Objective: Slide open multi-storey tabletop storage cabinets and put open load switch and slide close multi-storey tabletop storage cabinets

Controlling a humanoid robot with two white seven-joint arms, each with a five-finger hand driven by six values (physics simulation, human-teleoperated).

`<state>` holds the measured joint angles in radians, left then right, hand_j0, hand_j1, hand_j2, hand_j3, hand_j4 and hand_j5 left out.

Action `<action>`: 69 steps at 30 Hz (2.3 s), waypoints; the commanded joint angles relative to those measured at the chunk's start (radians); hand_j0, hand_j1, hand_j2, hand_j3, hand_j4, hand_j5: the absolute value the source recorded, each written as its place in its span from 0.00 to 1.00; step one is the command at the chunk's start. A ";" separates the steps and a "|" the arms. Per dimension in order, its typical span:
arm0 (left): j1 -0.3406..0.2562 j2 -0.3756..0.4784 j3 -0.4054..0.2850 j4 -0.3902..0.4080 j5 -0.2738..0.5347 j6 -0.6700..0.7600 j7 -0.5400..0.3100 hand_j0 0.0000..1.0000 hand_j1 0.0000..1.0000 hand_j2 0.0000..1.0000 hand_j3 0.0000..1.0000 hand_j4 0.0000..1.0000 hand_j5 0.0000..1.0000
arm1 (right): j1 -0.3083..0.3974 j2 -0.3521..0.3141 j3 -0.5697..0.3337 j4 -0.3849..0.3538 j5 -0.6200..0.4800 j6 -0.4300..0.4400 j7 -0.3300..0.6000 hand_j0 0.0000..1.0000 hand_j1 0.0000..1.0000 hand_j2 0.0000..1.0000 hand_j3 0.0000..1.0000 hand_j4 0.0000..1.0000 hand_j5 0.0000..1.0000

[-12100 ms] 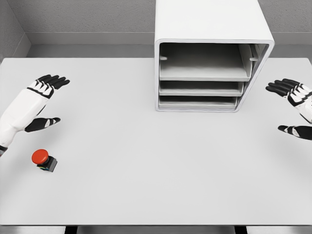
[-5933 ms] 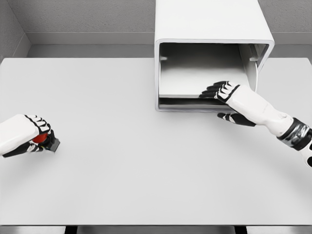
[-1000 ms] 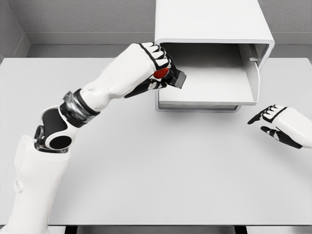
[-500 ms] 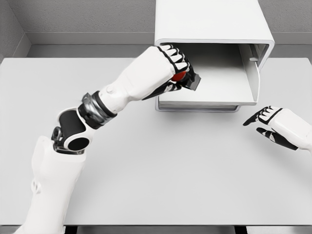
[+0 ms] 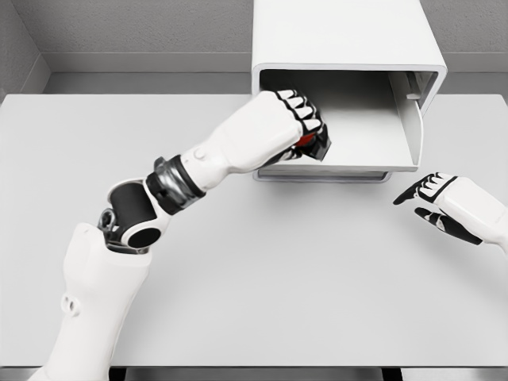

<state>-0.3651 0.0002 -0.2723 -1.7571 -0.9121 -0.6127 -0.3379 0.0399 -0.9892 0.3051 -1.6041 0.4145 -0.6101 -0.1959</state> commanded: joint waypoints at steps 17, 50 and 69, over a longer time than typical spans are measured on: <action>-0.035 0.000 -0.015 0.047 -0.021 0.002 -0.010 0.38 0.38 0.38 0.38 0.38 0.38 | 0.000 0.000 -0.001 0.003 -0.006 -0.001 0.000 0.60 0.60 0.60 0.60 0.60 0.60; -0.066 0.000 -0.048 0.074 -0.019 0.002 -0.041 0.77 0.77 0.77 0.77 0.77 0.77 | 0.000 0.000 -0.001 0.004 -0.006 -0.001 0.000 0.60 0.60 0.60 0.60 0.60 0.60; -0.057 0.000 -0.015 -0.001 0.065 0.002 -0.038 1.00 1.00 1.00 1.00 1.00 1.00 | 0.000 0.000 -0.001 -0.010 -0.008 -0.001 0.000 0.60 0.60 0.60 0.60 0.60 0.60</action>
<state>-0.4218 0.0001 -0.2919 -1.7339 -0.8928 -0.6129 -0.3769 0.0414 -0.9879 0.3041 -1.6079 0.4130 -0.6101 -0.1959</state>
